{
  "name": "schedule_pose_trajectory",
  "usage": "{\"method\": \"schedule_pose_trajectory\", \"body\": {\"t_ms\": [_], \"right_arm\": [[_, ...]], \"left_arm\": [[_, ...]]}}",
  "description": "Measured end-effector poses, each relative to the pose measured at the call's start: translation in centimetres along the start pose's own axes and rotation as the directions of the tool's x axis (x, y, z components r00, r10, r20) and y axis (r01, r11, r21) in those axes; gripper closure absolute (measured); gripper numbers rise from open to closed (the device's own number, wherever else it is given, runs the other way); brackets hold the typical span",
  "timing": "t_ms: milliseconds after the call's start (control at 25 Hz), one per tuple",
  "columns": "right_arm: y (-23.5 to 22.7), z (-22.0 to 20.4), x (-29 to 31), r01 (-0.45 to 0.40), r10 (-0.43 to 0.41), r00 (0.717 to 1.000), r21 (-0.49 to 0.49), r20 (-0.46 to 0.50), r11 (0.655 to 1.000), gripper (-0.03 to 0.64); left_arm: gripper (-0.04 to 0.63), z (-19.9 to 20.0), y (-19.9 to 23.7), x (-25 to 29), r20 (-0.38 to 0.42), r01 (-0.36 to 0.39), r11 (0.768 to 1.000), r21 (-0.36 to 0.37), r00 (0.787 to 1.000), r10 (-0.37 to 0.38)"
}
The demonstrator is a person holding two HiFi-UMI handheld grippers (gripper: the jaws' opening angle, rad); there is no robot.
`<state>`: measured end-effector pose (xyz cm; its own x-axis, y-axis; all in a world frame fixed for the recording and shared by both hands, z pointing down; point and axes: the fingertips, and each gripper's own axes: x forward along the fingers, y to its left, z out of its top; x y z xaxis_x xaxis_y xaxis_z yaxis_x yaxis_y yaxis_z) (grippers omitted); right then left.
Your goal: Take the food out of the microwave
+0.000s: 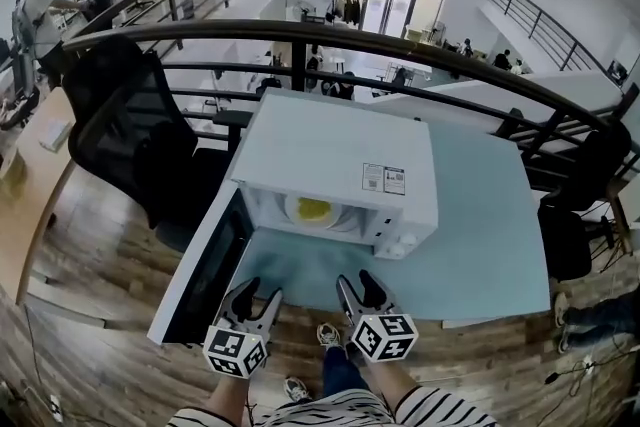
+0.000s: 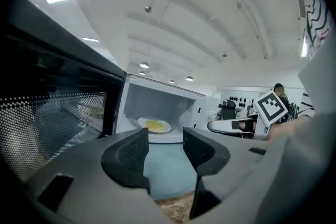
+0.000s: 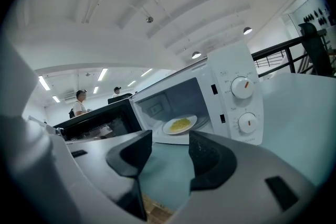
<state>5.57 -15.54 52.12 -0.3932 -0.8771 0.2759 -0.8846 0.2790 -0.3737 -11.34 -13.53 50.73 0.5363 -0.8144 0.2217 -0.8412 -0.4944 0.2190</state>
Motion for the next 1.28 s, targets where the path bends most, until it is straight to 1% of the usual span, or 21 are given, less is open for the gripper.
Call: {"method": "schedule_pose_trajectory", "body": {"t_ms": [160,440,720,960,1280], "right_arm": [[-0.9,-0.3,2.2,0.008,-0.008,1.000,0.005,-0.012,1.000,0.391],[-2.9,0.2,5.3,0.039,-0.039,0.999,0.030,0.000,0.999,0.391],[-4.1,0.9,8.1,0.045,-0.046,0.999,0.058,0.017,0.997,0.391],[-4.9,0.4,10.3,0.055,-0.056,0.998,0.073,0.016,0.996,0.391],[-5.4,0.0,13.0,0.063,-0.066,0.998,0.103,0.022,0.993,0.394]], "left_arm": [[0.411,-0.7,1.0,2.1,-0.014,-0.002,1.000,-0.012,1.000,0.001],[0.411,-1.4,2.7,5.6,-0.027,-0.012,0.999,-0.035,1.000,0.011],[0.411,-1.4,3.6,9.6,-0.038,0.003,1.000,-0.025,0.999,-0.004],[0.411,-1.7,4.5,12.7,-0.056,0.014,0.999,-0.029,0.998,-0.016],[0.411,-2.2,5.9,15.7,-0.076,0.000,0.999,-0.045,0.997,-0.003]]}}
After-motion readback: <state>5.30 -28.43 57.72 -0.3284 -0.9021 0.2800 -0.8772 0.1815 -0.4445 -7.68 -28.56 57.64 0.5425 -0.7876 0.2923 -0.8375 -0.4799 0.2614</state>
